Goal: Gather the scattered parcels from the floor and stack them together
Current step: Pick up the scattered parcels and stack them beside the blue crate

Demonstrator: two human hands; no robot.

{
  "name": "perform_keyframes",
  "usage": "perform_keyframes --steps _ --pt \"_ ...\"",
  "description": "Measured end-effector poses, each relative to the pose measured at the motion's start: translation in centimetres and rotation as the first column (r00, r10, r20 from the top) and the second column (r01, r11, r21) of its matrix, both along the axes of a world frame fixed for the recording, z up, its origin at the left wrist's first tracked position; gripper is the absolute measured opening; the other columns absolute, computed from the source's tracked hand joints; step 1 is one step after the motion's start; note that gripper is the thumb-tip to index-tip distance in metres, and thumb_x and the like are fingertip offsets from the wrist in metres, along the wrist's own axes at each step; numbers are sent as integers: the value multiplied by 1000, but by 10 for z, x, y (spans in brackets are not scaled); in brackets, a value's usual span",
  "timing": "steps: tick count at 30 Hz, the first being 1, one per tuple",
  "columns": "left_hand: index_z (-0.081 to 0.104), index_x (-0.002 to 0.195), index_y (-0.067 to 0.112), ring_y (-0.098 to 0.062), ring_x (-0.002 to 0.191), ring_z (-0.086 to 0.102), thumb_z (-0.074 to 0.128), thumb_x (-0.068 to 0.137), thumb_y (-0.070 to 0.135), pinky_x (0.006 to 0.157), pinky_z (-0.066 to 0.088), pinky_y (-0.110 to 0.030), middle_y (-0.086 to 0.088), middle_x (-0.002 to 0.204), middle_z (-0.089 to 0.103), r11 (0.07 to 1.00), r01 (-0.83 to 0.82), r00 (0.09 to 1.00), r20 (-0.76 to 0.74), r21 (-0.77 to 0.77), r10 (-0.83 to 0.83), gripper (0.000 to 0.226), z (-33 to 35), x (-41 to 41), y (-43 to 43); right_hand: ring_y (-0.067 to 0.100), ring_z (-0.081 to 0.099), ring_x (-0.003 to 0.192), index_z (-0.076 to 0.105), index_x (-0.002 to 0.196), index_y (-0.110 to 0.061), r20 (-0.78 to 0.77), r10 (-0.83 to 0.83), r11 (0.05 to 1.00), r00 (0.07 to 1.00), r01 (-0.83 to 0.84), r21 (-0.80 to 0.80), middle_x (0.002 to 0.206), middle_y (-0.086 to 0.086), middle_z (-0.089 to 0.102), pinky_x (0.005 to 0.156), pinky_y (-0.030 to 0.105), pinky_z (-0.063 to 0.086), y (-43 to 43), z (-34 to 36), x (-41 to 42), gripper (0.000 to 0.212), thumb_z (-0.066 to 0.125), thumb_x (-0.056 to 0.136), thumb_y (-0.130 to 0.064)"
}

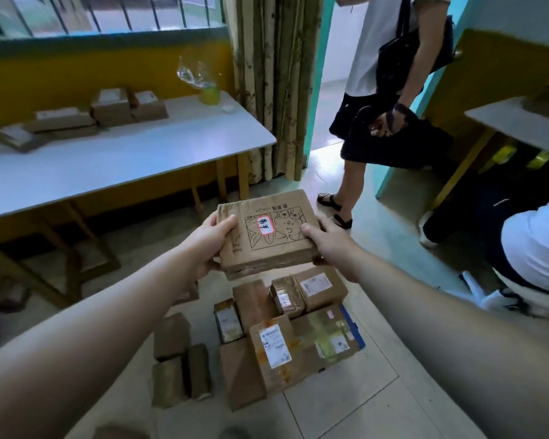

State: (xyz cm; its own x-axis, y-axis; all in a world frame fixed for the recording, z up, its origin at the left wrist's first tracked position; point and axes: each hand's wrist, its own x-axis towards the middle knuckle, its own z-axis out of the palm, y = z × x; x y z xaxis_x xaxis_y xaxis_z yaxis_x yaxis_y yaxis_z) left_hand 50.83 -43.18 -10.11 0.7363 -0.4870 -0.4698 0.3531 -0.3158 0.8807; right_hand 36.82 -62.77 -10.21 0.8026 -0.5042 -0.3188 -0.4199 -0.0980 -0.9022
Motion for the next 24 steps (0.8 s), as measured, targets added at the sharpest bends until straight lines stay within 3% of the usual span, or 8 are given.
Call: perform_keyframes --steps 4,9,11,13,16,18,20,24 --pt "43 118 34 -23 73 73 58 91 39 51 55 -39 -9 97 71 999 -47 998 -40 15 47 32 -15 32 9 21 63 88 53 124 -28 -11 10 1000 1000 -10 -15 105 -3 63 60 31 55 -2 -14 40 34 50 93 -41" --pt "42 120 19 -29 82 72 64 88 34 74 56 -58 -14 104 67 994 -106 992 -71 -1 105 41 -30 64 6 21 60 89 59 118 -22 -13 -30 992 999 28 -122 101 0 63 80 44 57 -13 -26 82 32 51 93 -41" --pt "42 121 20 -28 79 72 64 88 32 67 58 -52 -14 102 67 990 -141 987 -73 2 141 41 -35 72 10 23 60 97 56 122 -21 -53 -6 987 999 -3 -163 111 3 63 89 47 52 -11 -33 101 37 51 93 -43" --pt "41 121 29 -28 79 72 64 89 29 60 58 -46 -12 102 66 986 -167 982 -94 -4 166 39 -43 81 15 26 56 109 42 137 -22 -103 -45 982 994 25 -186 128 6 55 95 45 48 -8 -39 120 56 53 89 -49" --pt "49 116 30 -31 85 71 60 91 29 74 56 -57 -11 102 68 961 -275 957 -105 -19 272 28 -61 90 13 30 50 120 22 146 -21 -133 -108 994 985 106 -21 142 7 39 95 47 48 -1 -49 151 80 63 84 -49" --pt "54 102 25 -34 84 68 60 91 29 83 50 -63 -12 95 66 924 -382 920 -88 -1 381 13 -71 91 1 28 56 111 28 139 -17 -152 -9 985 988 35 171 137 8 45 81 46 57 5 -61 168 72 69 84 -39" --pt "51 93 23 -29 78 63 62 89 26 83 53 -56 -10 92 61 889 -455 886 -76 43 457 12 -82 91 -10 27 64 100 37 127 -14 -170 119 961 978 -70 268 126 10 55 73 47 59 8 -77 181 56 71 85 -28" --pt "54 94 20 -16 72 54 68 83 32 61 46 -32 -4 90 60 878 -383 920 28 288 392 22 -127 102 -26 25 63 103 44 121 -16 -181 246 959 952 -213 187 118 7 61 85 51 55 -16 -123 208 41 67 87 -16"
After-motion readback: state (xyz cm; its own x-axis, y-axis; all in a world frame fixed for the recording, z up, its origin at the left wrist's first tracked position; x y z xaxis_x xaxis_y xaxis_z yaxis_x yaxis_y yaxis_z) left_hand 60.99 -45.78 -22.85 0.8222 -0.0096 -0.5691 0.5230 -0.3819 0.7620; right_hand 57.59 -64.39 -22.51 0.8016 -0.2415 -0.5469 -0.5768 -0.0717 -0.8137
